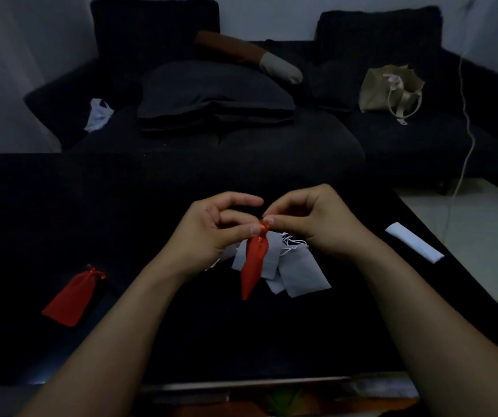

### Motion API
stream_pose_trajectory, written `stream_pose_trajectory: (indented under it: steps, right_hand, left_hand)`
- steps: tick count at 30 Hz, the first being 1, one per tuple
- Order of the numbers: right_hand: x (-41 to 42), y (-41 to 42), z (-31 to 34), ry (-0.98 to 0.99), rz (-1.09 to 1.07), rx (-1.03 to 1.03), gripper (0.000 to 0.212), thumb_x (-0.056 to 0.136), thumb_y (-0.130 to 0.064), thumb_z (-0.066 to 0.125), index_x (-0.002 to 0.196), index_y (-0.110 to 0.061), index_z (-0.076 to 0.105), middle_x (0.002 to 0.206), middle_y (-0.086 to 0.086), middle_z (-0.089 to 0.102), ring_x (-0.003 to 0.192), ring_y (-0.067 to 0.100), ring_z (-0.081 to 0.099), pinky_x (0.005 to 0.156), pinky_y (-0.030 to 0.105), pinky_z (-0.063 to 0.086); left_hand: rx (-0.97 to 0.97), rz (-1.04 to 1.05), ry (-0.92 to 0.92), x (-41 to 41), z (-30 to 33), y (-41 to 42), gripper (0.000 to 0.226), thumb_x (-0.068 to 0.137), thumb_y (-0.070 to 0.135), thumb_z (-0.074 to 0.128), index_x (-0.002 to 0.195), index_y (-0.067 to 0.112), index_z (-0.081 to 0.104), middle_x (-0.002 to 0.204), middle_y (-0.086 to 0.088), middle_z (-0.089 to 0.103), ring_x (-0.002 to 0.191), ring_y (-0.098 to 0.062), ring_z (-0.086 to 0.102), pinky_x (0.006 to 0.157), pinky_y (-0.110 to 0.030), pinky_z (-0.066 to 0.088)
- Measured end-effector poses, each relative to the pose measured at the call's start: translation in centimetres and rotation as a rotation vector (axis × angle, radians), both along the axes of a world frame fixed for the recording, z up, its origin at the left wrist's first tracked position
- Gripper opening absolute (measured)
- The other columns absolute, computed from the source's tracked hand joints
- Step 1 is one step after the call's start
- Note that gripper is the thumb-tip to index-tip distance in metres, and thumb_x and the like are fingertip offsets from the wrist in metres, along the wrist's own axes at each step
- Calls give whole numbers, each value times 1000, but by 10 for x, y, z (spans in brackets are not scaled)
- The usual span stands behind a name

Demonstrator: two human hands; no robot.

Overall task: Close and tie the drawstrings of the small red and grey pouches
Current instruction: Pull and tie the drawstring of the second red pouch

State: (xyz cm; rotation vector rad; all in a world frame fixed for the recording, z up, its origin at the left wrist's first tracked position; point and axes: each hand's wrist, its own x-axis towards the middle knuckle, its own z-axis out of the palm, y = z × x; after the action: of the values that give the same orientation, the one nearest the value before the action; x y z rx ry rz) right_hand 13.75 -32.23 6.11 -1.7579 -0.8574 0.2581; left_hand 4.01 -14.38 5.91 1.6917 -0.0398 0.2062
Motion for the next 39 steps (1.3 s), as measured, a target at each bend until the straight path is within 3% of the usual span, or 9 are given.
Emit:
stream_pose_trajectory:
  steps: [3, 8, 10, 13, 19, 24, 30, 35, 39]
  right_hand:
    - [-3, 4, -3, 148, -31, 57, 8, 79, -14, 80, 84, -9, 78, 91, 26, 72, 88, 47, 65, 78, 50, 52]
    - [-4, 11, -6, 217, -91, 9, 3, 84, -11, 76, 81, -13, 77, 86, 17, 73, 71, 33, 62, 66, 34, 51]
    - [-5, 13, -6, 212, -98, 5, 3, 86, -12, 74, 84, -10, 76, 84, 23, 70, 69, 23, 56, 57, 24, 45]
    - [-7, 14, -8, 213, -100, 24, 9, 89, -13, 71, 90, -5, 74, 93, 34, 65, 72, 24, 54, 56, 22, 43]
    - [-10, 17, -8, 187, -97, 57, 7, 91, -16, 69, 91, -13, 76, 87, 16, 72, 70, 13, 60, 59, 19, 46]
    - [-10, 16, -8, 219, -72, 65, 11, 91, -14, 68, 93, -19, 77, 92, 6, 76, 84, 19, 68, 72, 26, 54]
    - [-13, 18, -12, 313, -126, 113, 8, 86, -12, 73, 89, -16, 79, 88, 5, 76, 77, 11, 65, 67, 23, 50]
    - [-12, 19, -12, 397, -85, 88, 10, 92, -16, 67, 94, -15, 76, 93, 4, 74, 87, 14, 65, 69, 23, 50]
    - [-7, 18, -12, 447, 1, 65, 18, 99, -15, 56, 105, -10, 73, 100, 11, 70, 97, 23, 63, 86, 38, 49]
  left_hand:
    - [-47, 47, -58, 2, 0, -1, 29, 77, 5, 68, 106, 12, 68, 78, -2, 75, 79, -13, 71, 75, -16, 55]
    - [116, 124, -108, 4, -2, -5, 21, 86, 2, 66, 95, 20, 74, 89, 5, 76, 87, -9, 72, 74, -16, 54]
    - [133, 168, -113, 5, -4, -7, 18, 87, 5, 66, 93, 20, 74, 87, 4, 76, 85, -8, 72, 74, -17, 55]
    - [132, 227, -125, 7, -9, -9, 16, 89, 7, 67, 91, 21, 74, 84, 5, 75, 81, -5, 71, 73, -18, 56]
    - [116, 314, -133, 11, -11, -16, 10, 90, 7, 65, 95, 12, 71, 83, 3, 72, 74, 1, 67, 68, -13, 54]
    - [77, 402, -170, 14, -16, -18, 9, 90, 7, 67, 95, 10, 72, 86, 1, 74, 79, -4, 70, 73, -16, 55]
    - [117, 442, -170, 14, -19, -20, 10, 87, 12, 71, 95, 16, 75, 87, 6, 74, 82, -2, 70, 71, -14, 54]
    - [82, 437, -144, 13, -16, -21, 10, 87, 13, 71, 93, 20, 75, 88, 6, 75, 85, -3, 70, 73, -15, 55]
    - [13, 387, -122, 13, -13, -18, 14, 86, 8, 71, 93, 19, 74, 86, 4, 75, 83, -4, 72, 70, -14, 54]
